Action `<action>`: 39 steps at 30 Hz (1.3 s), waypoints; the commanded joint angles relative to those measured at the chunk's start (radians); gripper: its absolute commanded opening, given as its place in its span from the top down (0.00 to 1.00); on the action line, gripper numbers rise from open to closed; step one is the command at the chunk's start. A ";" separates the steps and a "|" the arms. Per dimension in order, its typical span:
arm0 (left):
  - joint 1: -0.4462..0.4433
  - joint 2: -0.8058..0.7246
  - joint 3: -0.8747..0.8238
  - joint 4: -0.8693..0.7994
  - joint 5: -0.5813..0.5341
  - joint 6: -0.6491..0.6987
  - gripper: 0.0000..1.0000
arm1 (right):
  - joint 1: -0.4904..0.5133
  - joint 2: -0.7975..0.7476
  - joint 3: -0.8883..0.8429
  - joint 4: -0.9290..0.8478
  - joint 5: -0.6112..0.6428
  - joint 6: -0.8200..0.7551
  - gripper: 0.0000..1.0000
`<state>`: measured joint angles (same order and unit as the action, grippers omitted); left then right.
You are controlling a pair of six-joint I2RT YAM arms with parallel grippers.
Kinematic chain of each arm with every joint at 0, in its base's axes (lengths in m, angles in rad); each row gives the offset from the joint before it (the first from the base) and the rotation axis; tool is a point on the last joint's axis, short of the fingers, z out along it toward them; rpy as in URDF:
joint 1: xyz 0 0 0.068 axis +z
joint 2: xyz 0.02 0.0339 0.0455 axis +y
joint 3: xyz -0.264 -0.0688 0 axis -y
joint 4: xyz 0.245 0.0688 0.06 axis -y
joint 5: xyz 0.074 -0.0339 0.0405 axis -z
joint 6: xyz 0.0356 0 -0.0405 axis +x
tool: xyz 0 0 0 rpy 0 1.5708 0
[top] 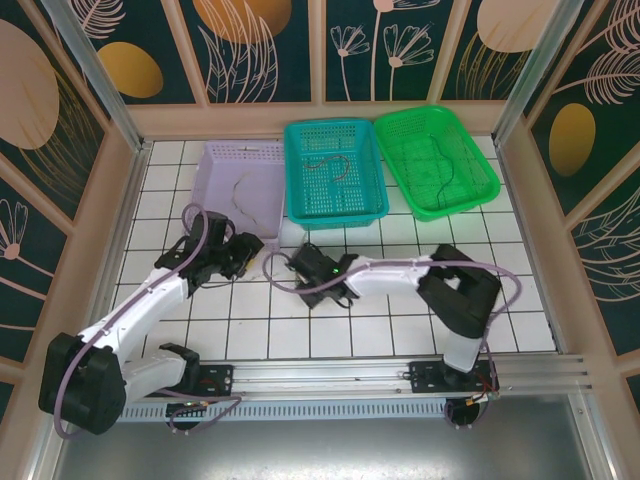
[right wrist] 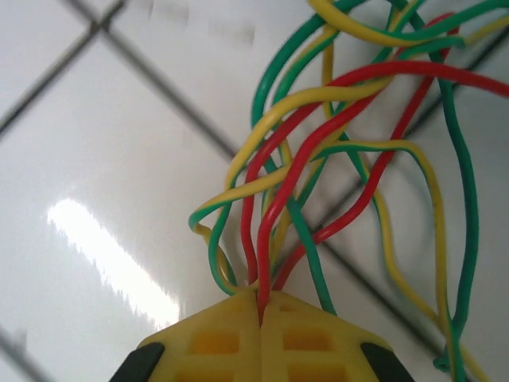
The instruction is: Untangle the cables
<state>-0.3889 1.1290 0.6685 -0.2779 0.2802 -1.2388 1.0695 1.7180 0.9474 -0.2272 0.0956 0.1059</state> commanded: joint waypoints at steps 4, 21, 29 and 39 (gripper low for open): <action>-0.162 0.083 -0.010 0.200 0.035 -0.192 0.53 | -0.019 -0.329 -0.205 0.057 -0.149 -0.075 1.00; -0.327 0.293 0.115 0.254 -0.029 -0.279 0.76 | -0.049 -0.459 -0.267 0.021 -0.165 -0.052 1.00; -0.327 0.313 0.145 0.236 -0.044 -0.246 0.85 | -0.052 -0.468 -0.262 0.007 -0.175 -0.049 1.00; -0.327 0.315 0.203 0.164 -0.065 -0.197 1.00 | -0.057 -0.477 -0.256 -0.005 -0.148 -0.036 1.00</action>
<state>-0.7143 1.4403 0.8314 -0.0784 0.2302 -1.4670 1.0206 1.2671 0.6907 -0.2207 -0.0540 0.0601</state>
